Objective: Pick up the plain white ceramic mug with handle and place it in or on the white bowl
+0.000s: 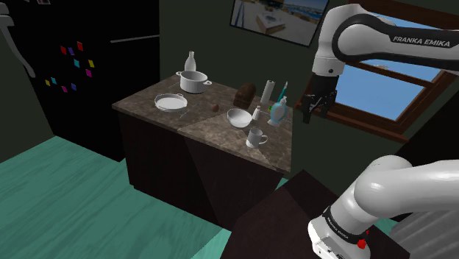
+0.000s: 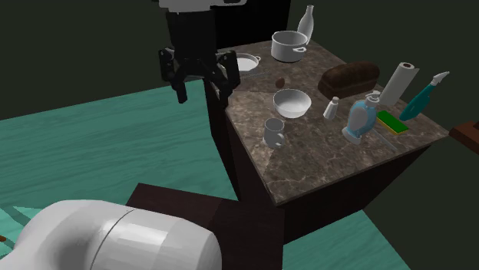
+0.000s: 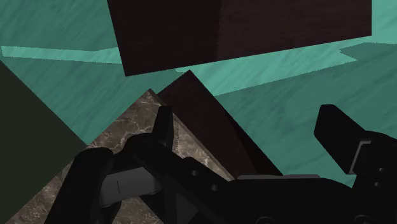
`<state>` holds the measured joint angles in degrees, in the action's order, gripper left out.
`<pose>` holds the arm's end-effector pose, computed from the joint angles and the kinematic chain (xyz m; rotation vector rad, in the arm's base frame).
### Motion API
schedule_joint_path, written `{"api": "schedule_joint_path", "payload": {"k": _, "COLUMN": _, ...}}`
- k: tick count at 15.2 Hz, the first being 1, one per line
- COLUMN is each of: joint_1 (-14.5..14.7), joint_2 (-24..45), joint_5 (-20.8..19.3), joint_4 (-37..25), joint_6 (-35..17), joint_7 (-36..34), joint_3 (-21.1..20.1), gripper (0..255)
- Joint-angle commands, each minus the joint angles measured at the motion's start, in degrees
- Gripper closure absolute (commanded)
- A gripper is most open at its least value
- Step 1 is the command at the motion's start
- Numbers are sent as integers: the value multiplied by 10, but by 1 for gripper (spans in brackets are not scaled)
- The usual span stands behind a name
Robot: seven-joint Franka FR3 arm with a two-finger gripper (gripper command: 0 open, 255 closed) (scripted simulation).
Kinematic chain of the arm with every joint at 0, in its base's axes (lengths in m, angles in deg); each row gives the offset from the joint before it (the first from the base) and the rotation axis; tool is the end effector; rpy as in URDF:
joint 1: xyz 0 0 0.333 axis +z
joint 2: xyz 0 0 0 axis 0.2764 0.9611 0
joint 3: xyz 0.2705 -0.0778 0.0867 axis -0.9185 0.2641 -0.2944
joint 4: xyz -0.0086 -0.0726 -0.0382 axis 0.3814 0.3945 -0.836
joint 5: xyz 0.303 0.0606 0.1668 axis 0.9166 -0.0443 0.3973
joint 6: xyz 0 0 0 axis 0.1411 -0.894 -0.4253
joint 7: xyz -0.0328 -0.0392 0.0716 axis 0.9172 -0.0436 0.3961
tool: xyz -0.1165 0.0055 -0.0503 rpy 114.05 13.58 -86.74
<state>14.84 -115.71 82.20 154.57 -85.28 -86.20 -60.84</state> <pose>0.2679 -0.0172 0.4979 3.0212 -0.2689 -0.3217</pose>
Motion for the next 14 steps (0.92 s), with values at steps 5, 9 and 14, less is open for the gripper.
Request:
{"api": "schedule_joint_path", "payload": {"k": 5, "joint_1": -5, "joint_2": 41, "joint_5": -16, "joint_4": 33, "joint_6": -94, "joint_7": 26, "joint_3": 24, "gripper": 0}}
{"api": "schedule_joint_path", "payload": {"k": 9, "joint_1": -9, "joint_2": 98, "joint_5": -28, "joint_4": 51, "joint_6": -190, "joint_7": 51, "joint_3": 47, "gripper": 0}}
{"api": "schedule_joint_path", "payload": {"k": 14, "joint_1": -11, "joint_2": 188, "joint_5": -35, "joint_4": 52, "joint_6": -308, "joint_7": 84, "joint_3": 75, "gripper": 0}}
